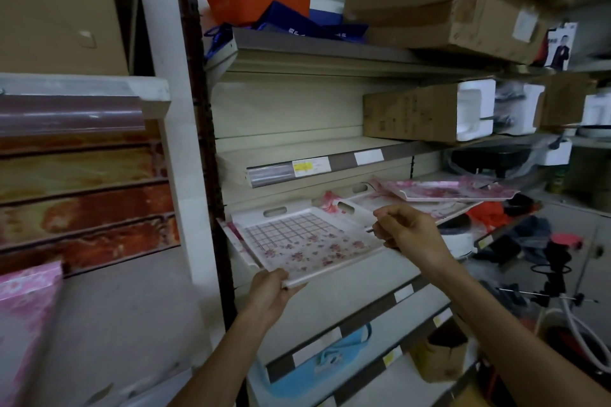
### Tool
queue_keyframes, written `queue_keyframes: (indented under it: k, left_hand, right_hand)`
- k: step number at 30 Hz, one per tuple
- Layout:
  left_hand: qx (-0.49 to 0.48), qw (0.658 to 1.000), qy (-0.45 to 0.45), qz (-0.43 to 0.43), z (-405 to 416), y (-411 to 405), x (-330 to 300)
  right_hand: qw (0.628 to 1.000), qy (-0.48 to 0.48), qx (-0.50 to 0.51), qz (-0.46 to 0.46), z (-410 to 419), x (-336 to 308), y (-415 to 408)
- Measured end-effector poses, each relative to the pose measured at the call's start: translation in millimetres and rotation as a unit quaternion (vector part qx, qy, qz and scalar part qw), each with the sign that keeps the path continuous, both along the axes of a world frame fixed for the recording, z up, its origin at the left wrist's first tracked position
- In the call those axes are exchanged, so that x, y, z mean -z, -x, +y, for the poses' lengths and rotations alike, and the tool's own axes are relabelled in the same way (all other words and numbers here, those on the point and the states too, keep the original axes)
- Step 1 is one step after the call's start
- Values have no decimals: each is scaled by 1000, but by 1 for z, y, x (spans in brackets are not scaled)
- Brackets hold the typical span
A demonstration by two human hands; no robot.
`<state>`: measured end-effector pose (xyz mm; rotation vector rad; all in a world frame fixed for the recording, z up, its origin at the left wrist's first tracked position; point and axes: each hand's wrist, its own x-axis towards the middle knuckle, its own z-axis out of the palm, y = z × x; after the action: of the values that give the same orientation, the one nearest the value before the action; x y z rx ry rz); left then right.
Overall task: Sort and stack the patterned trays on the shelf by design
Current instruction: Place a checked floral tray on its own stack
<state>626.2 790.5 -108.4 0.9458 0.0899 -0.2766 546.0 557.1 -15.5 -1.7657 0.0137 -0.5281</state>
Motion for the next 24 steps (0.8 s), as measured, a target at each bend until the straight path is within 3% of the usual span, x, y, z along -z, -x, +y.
queue_keyframes:
  k: [13,16,24]
  left_hand:
    - [82,990,-93,-74,53,77,2]
    - [96,986,-115,-72,59,98,9]
    - [143,971,-184,-52,70,160,14]
  right_hand:
    - [986,106,112,69,-25,9,-17]
    - [986,82,104,105,-30,27,-10]
    - [965,-95,113,219,-30,55,33]
